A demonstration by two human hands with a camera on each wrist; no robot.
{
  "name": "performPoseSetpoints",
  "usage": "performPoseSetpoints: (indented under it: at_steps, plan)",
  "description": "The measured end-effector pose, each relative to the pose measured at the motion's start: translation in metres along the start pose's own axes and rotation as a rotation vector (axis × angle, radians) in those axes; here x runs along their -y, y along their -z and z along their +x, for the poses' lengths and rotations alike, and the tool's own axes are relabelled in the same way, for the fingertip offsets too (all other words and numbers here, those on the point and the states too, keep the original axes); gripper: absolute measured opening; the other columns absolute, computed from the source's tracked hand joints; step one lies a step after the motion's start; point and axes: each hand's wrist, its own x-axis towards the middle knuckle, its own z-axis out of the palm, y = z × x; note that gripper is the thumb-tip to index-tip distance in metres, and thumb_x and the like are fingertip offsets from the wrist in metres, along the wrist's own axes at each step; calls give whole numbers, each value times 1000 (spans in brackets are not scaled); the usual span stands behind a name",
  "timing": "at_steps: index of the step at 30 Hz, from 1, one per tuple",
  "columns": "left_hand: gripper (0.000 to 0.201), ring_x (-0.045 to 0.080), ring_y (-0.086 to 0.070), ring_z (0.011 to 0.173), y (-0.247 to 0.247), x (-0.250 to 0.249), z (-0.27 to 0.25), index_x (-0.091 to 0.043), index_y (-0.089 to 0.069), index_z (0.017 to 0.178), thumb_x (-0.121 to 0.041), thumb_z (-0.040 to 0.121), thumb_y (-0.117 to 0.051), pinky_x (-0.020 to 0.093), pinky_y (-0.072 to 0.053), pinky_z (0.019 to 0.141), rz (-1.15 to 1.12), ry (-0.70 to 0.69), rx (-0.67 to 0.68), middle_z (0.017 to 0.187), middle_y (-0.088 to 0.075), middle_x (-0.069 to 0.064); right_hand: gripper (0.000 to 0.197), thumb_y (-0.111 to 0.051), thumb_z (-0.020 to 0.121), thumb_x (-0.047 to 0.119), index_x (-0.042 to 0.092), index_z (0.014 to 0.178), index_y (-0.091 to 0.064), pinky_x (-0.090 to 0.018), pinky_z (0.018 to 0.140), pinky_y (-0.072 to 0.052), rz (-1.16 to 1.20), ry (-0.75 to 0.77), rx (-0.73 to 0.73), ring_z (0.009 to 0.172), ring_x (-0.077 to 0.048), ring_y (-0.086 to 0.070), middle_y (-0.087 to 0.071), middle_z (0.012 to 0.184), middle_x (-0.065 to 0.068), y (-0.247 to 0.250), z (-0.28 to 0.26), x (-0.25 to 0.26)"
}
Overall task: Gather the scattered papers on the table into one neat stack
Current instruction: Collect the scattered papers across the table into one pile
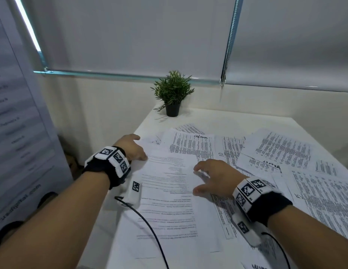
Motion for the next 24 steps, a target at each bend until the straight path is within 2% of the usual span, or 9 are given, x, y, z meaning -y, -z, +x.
performPoseSetpoints:
  at_steps: [3, 7, 11, 13, 15, 18, 20, 21, 24]
  plan:
    - [82, 34, -72, 97, 21, -2, -14, -20, -60, 132, -8, 57, -92, 50, -61, 85, -72, -65, -90, 112, -71, 11, 78, -81, 76, 60, 31, 143, -54, -34, 109, -43, -33, 14, 7, 129, -16, -53, -55, 146, 7, 4, -4, 2]
    - [63, 30, -70, 99, 50, -20, -47, -12, -61, 134, -13, 76, -86, 34, -57, 77, -85, -239, -237, 121, -69, 8, 75, -78, 80, 59, 32, 145, -52, -34, 109, -43, 123, 42, -100, 131, -17, -55, -55, 149, 4, 11, -17, 10]
    - [15, 21, -70, 86, 73, -56, -105, -19, -75, 100, -19, 85, -77, 22, -48, 70, 46, -502, -409, 98, -75, 2, 81, -77, 79, 62, 34, 148, -46, -34, 98, -52, 406, 71, -178, 122, -15, -60, -59, 140, 3, 22, -34, 26]
    - [11, 20, -70, 87, 77, -78, -139, -18, -76, 97, -21, 86, -75, 24, -48, 74, 106, -676, -470, 96, -76, 0, 87, -79, 77, 61, 34, 151, -42, -31, 89, -55, 577, 95, -215, 118, -14, -62, -58, 138, 2, 31, -43, 36]
    - [13, 23, -70, 86, 76, -97, -167, -16, -74, 94, -25, 86, -73, 30, -53, 78, 125, -830, -485, 90, -76, 1, 97, -81, 73, 63, 33, 154, -37, -36, 92, -56, 709, 107, -269, 118, -16, -62, -56, 141, 0, 42, -52, 44]
    - [27, 27, -70, 91, 71, -121, -203, -15, -71, 97, -37, 83, -67, 44, -56, 85, 94, -1042, -386, 92, -76, 3, 123, -87, 59, 67, 28, 160, -27, -44, 105, -50, 874, 73, -438, 125, -23, -59, -49, 149, -5, 62, -67, 45]
    - [21, 22, -73, 96, 64, -137, -225, -15, -73, 102, -29, 87, -70, 45, -58, 88, 7, -1139, -266, 100, -77, 1, 134, -93, 50, 61, 20, 160, -27, -43, 106, -48, 1042, 35, -596, 128, -30, -58, -50, 150, -13, 81, -83, 37]
    - [17, 16, -74, 96, 59, -144, -233, -14, -74, 105, -20, 89, -72, 39, -59, 88, -71, -1170, -199, 102, -77, -1, 129, -94, 52, 54, 12, 157, -32, -40, 104, -50, 1108, 44, -661, 127, -32, -61, -55, 146, -18, 90, -94, 28]
    - [25, 10, -74, 92, 32, -164, -253, -5, -71, 117, -2, 92, -70, 26, -59, 83, -361, -1186, -52, 106, -77, 3, 56, -76, 88, 8, 2, 139, -54, -26, 84, -60, 1276, 180, -715, 104, -11, -76, -76, 116, -7, 111, -129, -11]
